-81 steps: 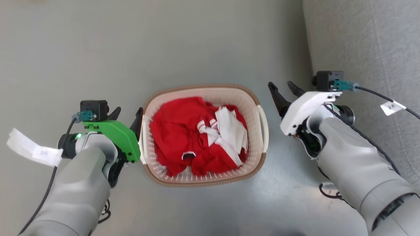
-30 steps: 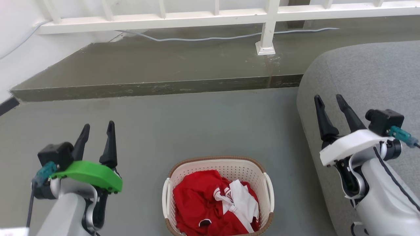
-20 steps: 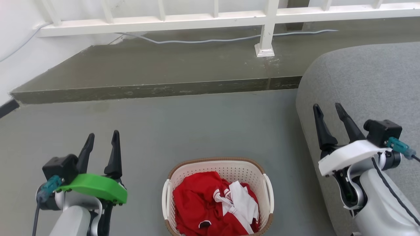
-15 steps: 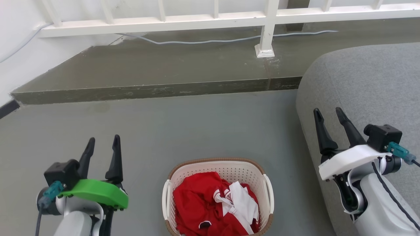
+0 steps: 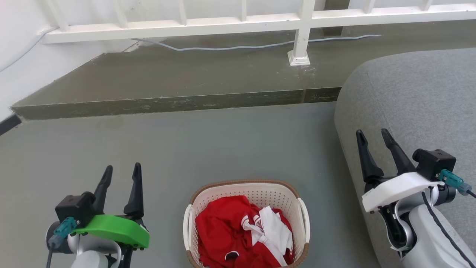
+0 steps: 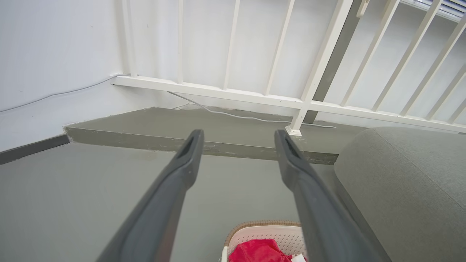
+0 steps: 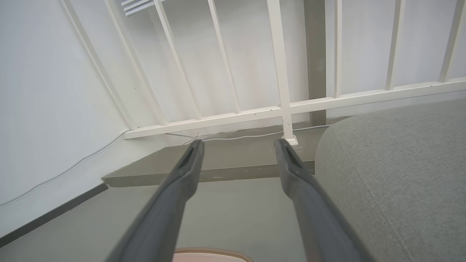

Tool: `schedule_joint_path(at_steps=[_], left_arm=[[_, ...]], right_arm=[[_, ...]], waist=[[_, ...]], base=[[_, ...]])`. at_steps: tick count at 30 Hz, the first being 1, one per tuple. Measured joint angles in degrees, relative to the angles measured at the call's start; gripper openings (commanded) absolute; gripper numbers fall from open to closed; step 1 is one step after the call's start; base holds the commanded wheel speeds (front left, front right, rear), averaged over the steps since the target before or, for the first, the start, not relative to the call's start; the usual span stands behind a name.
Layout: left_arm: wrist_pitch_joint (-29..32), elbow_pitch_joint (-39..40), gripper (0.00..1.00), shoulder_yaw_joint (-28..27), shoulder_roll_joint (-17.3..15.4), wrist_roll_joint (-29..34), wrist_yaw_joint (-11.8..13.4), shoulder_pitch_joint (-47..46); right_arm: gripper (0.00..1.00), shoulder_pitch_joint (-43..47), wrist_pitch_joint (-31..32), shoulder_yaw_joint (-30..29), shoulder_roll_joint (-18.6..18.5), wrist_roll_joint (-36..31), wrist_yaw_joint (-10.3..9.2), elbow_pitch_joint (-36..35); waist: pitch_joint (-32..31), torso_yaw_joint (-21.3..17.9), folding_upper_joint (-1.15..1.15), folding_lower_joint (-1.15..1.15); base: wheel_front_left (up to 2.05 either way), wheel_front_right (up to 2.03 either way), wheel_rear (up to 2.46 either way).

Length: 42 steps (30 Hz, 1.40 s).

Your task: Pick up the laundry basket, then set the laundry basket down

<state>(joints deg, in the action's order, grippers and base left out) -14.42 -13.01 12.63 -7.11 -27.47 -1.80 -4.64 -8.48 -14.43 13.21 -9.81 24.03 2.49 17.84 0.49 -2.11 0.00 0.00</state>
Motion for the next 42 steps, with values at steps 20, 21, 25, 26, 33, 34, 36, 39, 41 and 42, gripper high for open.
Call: schedule_joint_path(at_steps=[20, 21, 25, 26, 33, 34, 36, 39, 41, 42], left_arm=[[0.0, 0.9, 1.00, -2.6, 1.5, 1.5, -2.1, 1.4], [0.0, 0.9, 1.00, -2.6, 1.5, 1.5, -2.1, 1.4], [0.0, 0.8, 0.00, -3.0, 2.1, 1.9, -2.5, 1.6], [0.0, 0.8, 0.00, -2.9, 2.2, 1.9, -2.9, 1.7], [0.3, -2.1, 0.00, -2.6, 3.2, 1.0, -3.0, 3.1], [0.5, -2.1, 0.00, -2.7, 3.2, 0.7, -3.0, 3.1], [0.9, -2.2, 0.00, -2.9, 3.2, -0.1, -3.0, 3.1], [1.4, -2.4, 0.00, -3.5, 3.2, -1.4, -3.0, 3.1], [1.9, -2.5, 0.00, -3.8, 3.2, -3.4, -3.0, 3.1], [2.3, -2.6, 0.00, -3.9, 3.2, -4.2, -3.0, 3.1]], right_arm=[[1.00, 1.5, 0.0, -2.3, 1.7, -2.4, 1.13, -0.5], [1.00, 1.5, 0.0, -2.3, 1.7, -2.4, 1.13, -0.5], [0.00, 1.7, 0.0, -2.7, 2.1, -2.5, 1.66, -0.5], [0.00, 1.7, 0.0, -2.8, 2.2, -2.8, 1.69, -0.5], [0.00, 4.4, 0.2, -2.6, 3.5, -2.4, 1.64, 2.3], [0.00, 4.4, 0.5, -2.8, 3.5, -2.1, 1.64, 2.2], [0.00, 4.4, 0.8, -3.4, 3.5, -1.1, 1.64, 2.3], [0.00, 4.3, 1.6, -4.1, 3.6, 1.0, 1.64, 2.4], [0.00, 4.3, 2.0, -4.7, 3.7, 2.2, 1.65, 2.5], [0.00, 4.3, 2.4, -4.9, 3.7, 3.2, 1.65, 2.5]], waist=[[0.2, 0.0, 0.00, 0.00], [0.2, 0.0, 0.00, 0.00], [0.2, 0.0, 0.00, 0.00], [0.3, -0.1, 0.00, 0.00], [0.2, -0.1, 0.00, 0.00], [0.2, 0.0, 0.00, 0.00], [0.2, 0.0, 0.00, 0.00], [0.2, 0.1, 0.00, 0.00], [0.2, 0.1, 0.00, 0.00], [0.2, 0.2, 0.00, 0.00]], base=[[0.00, 0.00, 0.00], [0.00, 0.00, 0.00], [0.00, 0.00, 0.00], [0.00, 0.00, 0.00], [0.00, 0.00, 0.00], [0.00, 0.00, 0.00], [0.00, 0.00, 0.00], [0.00, 0.00, 0.00], [0.00, 0.00, 0.00], [0.00, 0.00, 0.00]])
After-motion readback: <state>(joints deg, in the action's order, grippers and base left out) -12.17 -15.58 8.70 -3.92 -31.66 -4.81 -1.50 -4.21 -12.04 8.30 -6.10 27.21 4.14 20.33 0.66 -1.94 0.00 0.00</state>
